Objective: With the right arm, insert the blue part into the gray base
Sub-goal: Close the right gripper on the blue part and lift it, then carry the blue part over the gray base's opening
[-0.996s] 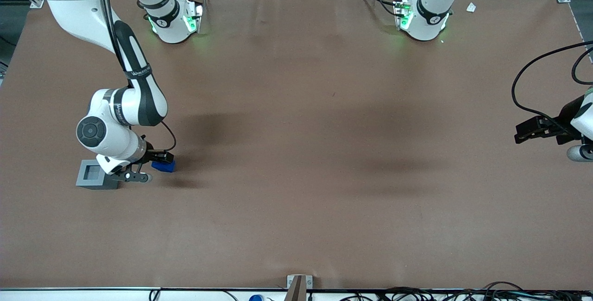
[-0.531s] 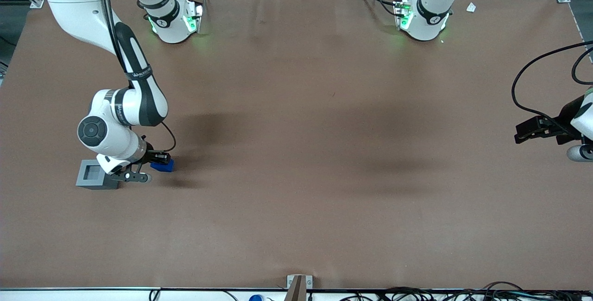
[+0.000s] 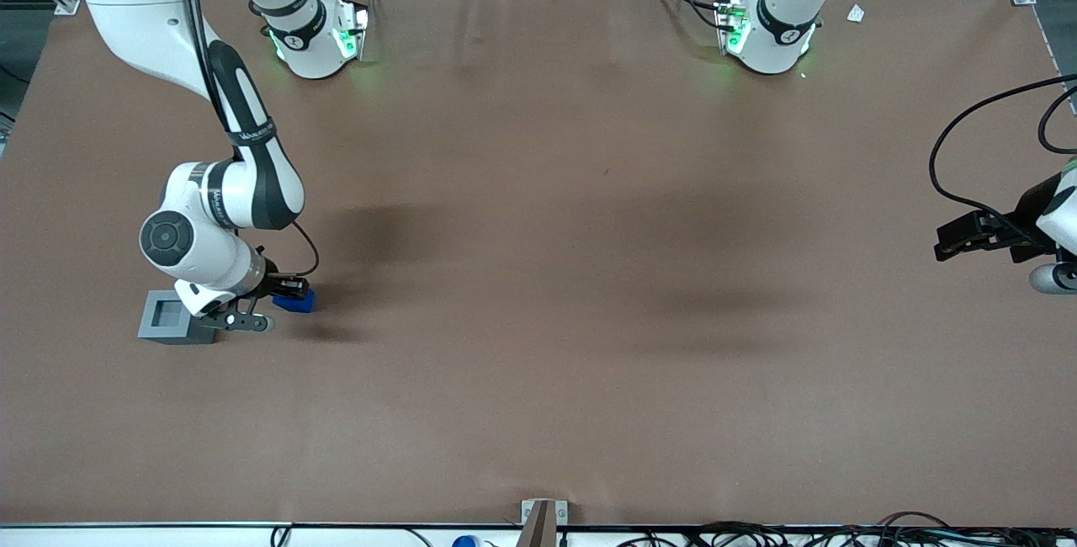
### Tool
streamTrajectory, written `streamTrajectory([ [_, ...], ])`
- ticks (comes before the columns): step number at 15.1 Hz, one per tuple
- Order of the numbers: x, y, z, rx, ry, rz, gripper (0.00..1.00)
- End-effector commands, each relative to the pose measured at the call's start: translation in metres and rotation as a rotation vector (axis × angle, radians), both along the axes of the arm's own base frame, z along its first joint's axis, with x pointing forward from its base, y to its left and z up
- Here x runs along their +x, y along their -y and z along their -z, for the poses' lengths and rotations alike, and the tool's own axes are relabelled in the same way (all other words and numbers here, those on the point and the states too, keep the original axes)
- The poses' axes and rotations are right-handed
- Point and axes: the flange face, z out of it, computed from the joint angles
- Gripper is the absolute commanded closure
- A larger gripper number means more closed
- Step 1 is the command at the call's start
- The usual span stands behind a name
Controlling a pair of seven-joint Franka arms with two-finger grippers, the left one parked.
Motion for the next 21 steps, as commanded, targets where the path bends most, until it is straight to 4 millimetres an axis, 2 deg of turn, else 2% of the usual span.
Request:
streamTrajectory([
  [1,-0.003,0.005,-0.035,0.028,-0.017,0.014,0.93],
  [4,0.001,0.019,-0.083,0.046,-0.031,0.031,0.93],
  [9,0.013,0.071,-0.156,0.063,-0.052,0.054,0.93],
  [10,0.015,0.088,-0.167,0.057,-0.052,0.033,0.93],
  [11,0.017,0.109,-0.174,0.053,-0.045,0.002,0.93],
  [13,0.016,0.135,-0.179,0.054,-0.035,0.001,0.93],
  [17,0.013,0.17,-0.18,0.014,-0.029,0.023,0.92],
  [21,0.015,0.2,-0.194,-0.002,0.002,-0.009,0.92],
])
